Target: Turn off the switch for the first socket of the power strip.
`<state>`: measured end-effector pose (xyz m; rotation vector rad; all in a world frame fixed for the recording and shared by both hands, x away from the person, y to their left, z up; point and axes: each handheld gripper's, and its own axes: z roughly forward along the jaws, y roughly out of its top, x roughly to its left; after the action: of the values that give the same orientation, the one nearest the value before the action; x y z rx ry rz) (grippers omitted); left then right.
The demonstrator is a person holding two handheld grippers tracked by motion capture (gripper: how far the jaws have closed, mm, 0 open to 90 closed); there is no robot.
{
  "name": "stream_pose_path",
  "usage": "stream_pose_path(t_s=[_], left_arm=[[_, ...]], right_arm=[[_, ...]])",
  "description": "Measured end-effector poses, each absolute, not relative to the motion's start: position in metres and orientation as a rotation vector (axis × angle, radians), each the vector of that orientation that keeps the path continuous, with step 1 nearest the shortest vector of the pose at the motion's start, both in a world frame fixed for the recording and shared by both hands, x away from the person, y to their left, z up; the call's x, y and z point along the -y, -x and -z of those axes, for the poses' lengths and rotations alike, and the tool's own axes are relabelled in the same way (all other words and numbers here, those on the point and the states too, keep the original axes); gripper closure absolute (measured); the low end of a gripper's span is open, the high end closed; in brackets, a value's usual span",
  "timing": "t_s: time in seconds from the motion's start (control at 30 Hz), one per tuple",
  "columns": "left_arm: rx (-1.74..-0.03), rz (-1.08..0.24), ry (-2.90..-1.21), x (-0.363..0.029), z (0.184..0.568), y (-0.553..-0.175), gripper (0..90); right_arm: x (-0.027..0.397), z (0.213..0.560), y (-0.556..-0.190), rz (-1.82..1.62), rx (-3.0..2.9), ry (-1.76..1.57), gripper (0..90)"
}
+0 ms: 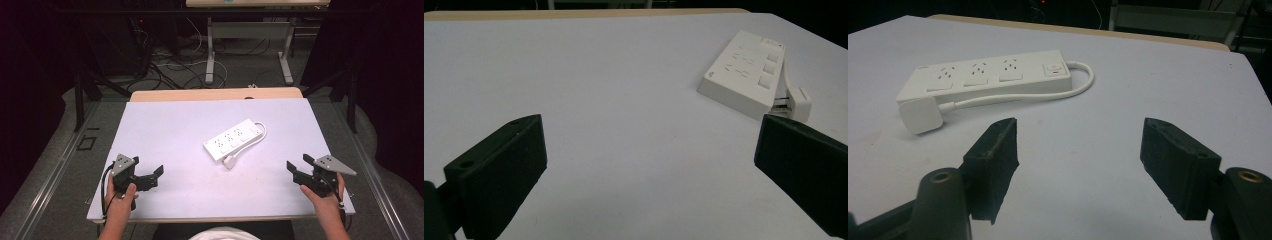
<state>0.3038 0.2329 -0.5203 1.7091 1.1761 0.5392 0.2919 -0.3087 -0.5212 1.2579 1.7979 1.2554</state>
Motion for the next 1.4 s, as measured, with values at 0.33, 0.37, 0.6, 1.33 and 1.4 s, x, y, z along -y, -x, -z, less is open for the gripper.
stream_pose_path(t_s=[0.33,0.37,0.6,1.33,1.4], left_arm=[[-1.187,-0.551,-1.695,-0.236,0.519,-0.298,0.8],[-1.196,-0.547,-1.687,-0.236,0.519,-0.298,0.8],[-1.204,-0.548,-1.681,-0.237,0.520,-0.298,0.8],[-1.208,-0.547,-1.685,-0.238,0.520,-0.297,1.0],[-1.209,-0.545,-1.684,-0.237,0.520,-0.297,1.0]], right_arm=[[0.303,0.515,-0.294,-1.253,-1.810,-1.272,37.4],[0.301,0.514,-0.294,-1.265,-1.799,-1.282,38.4],[0.297,0.502,-0.299,-1.271,-1.833,-1.223,39.0],[0.289,0.472,-0.315,-1.254,-1.904,-1.261,45.2],[0.289,0.468,-0.316,-1.248,-1.922,-1.264,46.6]])
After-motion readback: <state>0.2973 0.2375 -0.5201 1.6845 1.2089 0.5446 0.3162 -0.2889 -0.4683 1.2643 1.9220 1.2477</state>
